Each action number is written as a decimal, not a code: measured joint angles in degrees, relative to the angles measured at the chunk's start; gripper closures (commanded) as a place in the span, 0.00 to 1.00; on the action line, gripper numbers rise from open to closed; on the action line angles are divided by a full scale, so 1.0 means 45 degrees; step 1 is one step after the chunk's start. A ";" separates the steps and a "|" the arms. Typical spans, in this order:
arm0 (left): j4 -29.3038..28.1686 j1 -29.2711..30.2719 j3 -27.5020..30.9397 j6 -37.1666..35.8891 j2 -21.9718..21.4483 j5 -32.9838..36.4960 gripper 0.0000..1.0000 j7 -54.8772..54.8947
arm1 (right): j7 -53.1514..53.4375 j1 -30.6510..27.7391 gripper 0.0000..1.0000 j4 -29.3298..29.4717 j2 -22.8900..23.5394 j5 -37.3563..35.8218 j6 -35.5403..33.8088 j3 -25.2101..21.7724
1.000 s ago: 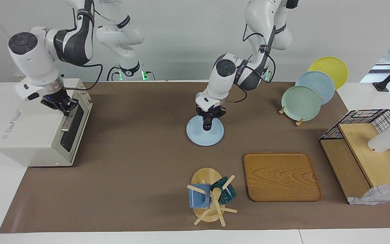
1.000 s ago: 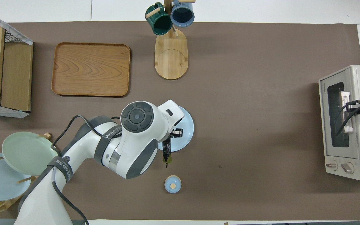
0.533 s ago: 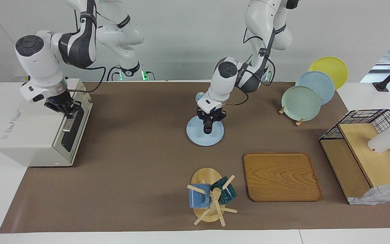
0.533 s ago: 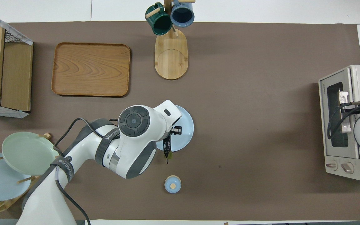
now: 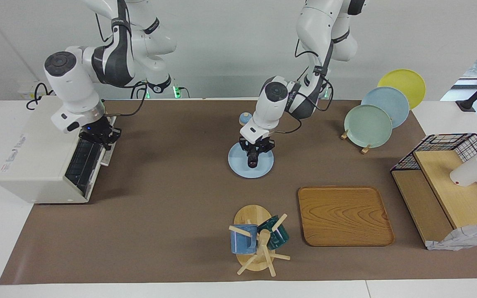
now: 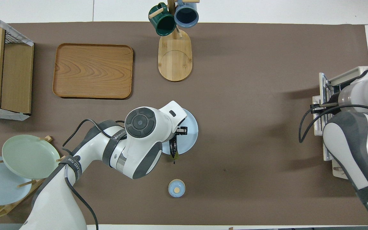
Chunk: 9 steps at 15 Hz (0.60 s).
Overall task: Put eggplant into oven
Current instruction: 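Release the eggplant on the plate while the right gripper opens the oven door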
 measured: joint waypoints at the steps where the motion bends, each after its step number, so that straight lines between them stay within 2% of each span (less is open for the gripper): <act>1: 0.0172 0.0031 0.0080 -0.0249 -0.0037 0.0000 0.00 0.0039 | 0.0224 0.0150 1.00 -0.0019 0.0262 0.0000 0.0303 0.0001; 3: 0.0964 0.0437 0.0199 -0.1480 -0.0147 0.0000 0.00 0.0383 | 0.0469 0.0306 1.00 -0.0137 0.0665 0.0027 0.0919 0.0028; 6: 0.2902 0.1837 0.0269 -0.4070 -0.0339 0.0001 0.00 0.1442 | 0.0570 0.0327 1.00 -0.0420 0.1042 0.0224 0.1621 0.0163; 9: 0.4211 0.3427 0.0325 -0.5192 -0.0477 0.0001 0.00 0.2849 | 0.0575 0.0352 1.00 -0.0587 0.1782 0.0941 0.2362 0.0182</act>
